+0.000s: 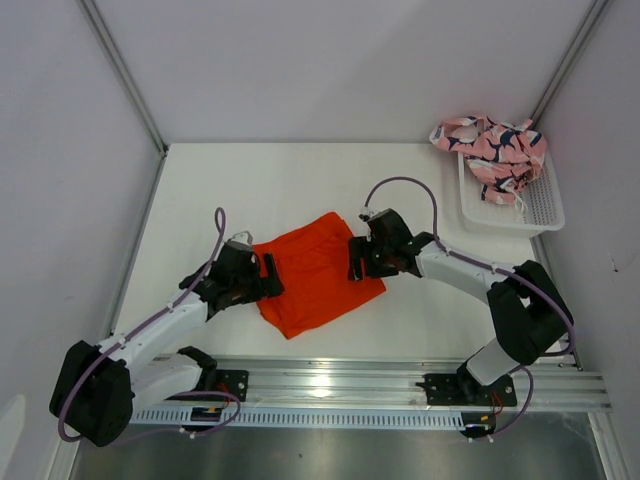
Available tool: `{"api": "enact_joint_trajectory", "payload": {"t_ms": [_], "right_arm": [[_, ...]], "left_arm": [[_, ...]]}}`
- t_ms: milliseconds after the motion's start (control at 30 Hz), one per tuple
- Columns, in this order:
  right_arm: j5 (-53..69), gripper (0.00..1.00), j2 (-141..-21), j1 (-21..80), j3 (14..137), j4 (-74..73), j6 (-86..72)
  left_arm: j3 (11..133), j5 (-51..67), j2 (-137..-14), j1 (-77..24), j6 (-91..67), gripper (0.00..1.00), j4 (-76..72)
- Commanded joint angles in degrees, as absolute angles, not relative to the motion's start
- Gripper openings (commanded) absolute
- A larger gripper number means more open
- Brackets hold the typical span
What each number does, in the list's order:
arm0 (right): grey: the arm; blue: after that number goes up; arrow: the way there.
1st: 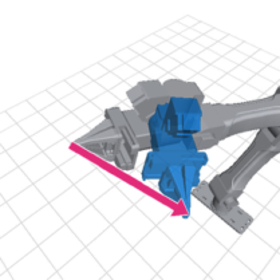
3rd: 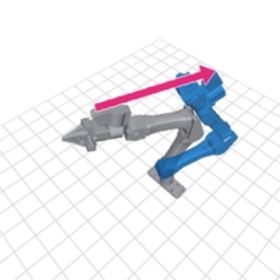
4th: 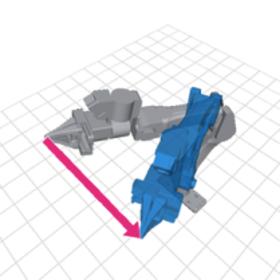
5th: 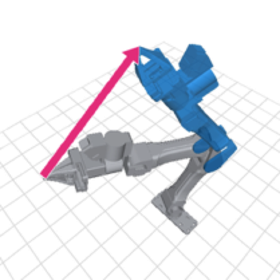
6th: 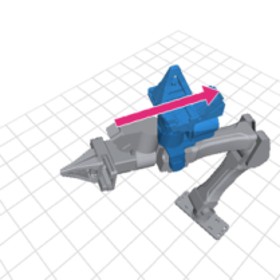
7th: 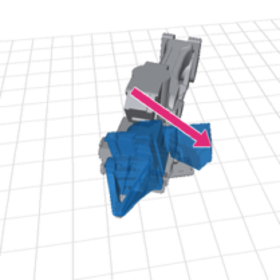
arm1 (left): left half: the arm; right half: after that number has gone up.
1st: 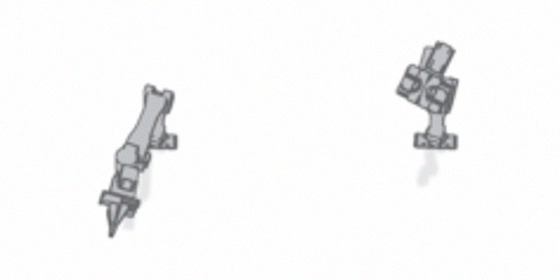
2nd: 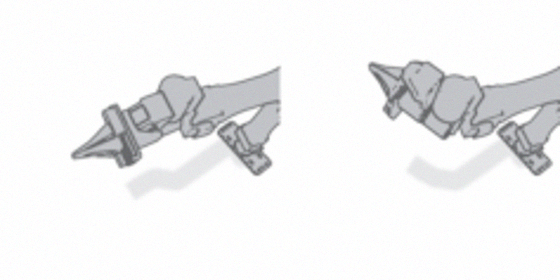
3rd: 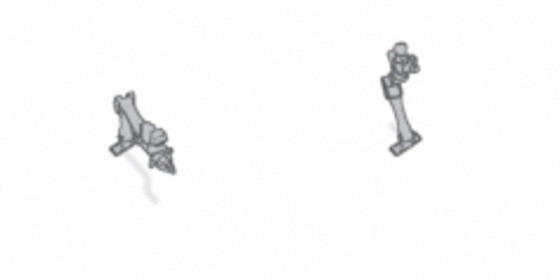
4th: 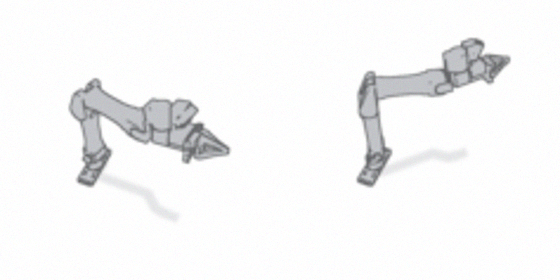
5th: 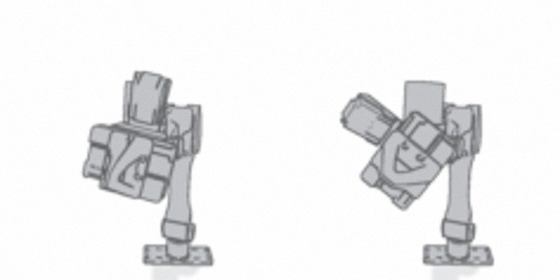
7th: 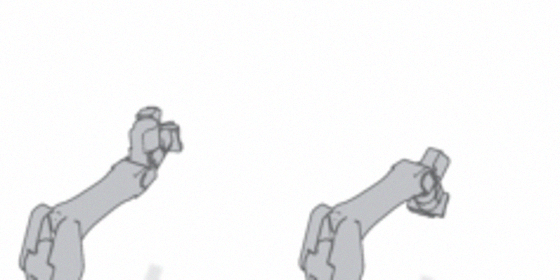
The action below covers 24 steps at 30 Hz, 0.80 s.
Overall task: Fold and stack the shorts
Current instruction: Neatly place the folded shorts to the corner
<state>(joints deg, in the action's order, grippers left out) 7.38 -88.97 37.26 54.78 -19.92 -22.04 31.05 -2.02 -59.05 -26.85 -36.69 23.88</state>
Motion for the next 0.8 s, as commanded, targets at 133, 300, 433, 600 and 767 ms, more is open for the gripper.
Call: {"api": "enact_joint_trajectory", "payload": {"t_ms": [133,300,433,600,767], "right_arm": [[6.6,0.72,-91.3,35.6,57.1,-16.4,-19.8],[6.0,0.73,-88.9,35.2,55.9,-15.2,-21.0],[5.2,0.73,-85.8,35.0,55.0,-15.4,-21.8],[4.3,0.73,-83.8,34.5,54.7,-16.2,-21.4],[4.6,0.73,-82.2,33.6,53.7,-16.6,-21.0]], "left_arm": [[29.2,-3.7,-61.0,-26.5,-39.6,0.99,19.8],[32.7,-2.1,-70.3,-26.4,-38.9,0.99,15.6],[36.2,-2.4,-77.7,-26.5,-36.7,0.91,14.3],[36.5,-1.5,-83.3,-26.2,-36.2,0.41,11.1],[36.1,-2.0,-82.6,-20.8,-33.8,0.0,12.6]]}}
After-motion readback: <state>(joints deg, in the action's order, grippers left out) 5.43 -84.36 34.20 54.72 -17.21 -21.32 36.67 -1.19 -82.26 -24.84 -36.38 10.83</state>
